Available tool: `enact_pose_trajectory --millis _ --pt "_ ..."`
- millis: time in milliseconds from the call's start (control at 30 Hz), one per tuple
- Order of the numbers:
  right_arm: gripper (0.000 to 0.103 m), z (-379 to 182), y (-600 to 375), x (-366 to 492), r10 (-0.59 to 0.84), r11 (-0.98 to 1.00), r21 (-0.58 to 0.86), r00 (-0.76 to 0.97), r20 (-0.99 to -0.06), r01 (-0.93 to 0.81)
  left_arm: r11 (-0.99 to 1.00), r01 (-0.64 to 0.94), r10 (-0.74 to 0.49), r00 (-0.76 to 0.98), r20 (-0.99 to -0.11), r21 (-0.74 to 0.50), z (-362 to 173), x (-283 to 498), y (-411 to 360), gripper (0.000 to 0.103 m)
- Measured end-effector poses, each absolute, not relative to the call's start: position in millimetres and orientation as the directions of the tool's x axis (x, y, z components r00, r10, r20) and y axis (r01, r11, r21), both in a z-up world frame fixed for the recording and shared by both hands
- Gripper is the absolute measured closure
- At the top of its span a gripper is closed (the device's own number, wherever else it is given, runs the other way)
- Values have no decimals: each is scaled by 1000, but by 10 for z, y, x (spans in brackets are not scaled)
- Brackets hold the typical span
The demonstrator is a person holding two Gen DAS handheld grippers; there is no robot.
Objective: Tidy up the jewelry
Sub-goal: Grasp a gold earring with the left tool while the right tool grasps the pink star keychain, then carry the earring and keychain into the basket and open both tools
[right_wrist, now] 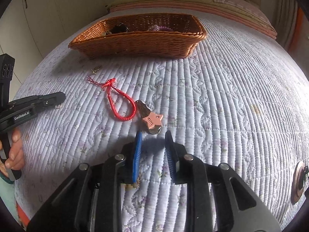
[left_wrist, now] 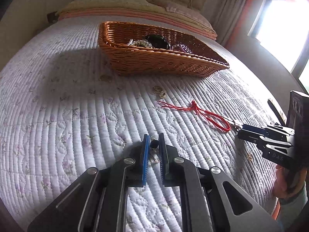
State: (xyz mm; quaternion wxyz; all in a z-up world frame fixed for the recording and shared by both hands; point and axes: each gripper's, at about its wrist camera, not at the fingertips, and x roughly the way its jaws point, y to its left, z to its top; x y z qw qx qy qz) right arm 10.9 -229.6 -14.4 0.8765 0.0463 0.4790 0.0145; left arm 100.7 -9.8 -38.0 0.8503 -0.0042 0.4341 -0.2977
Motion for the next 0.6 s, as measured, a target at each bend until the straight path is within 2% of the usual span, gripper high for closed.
enact_pose_trajectory --millis 100,167,233,367,467,533,600 --pt "81 -164 -2293 214 68 996 88 538 -840 11 821 502 -513 443 -735 -271 -384 1014 -100 95" --pt "76 -151 -2301 240 60 997 78 541 -839 11 820 502 -516 442 -734 -275 -386 1016 -98 95" --pt "57 -149 -2319 255 47 998 67 545 -837 16 819 502 -518 441 -733 -278 -387 1015 -98 95" --pt "55 -170 -2308 295 53 998 63 538 -841 0 819 502 -519 441 -732 -278 -385 1017 -91 95" --pt "56 -188 -2263 351 50 999 53 537 -842 -11 819 501 -520 440 -732 -280 -384 1017 -91 95" --pt "74 -181 -2212 351 72 997 62 534 -843 -35 818 502 -521 439 -732 -281 -384 1017 -88 95" --pt "82 -166 -2151 308 64 998 47 538 -841 -45 817 504 -522 438 -731 -281 -381 1016 -90 95"
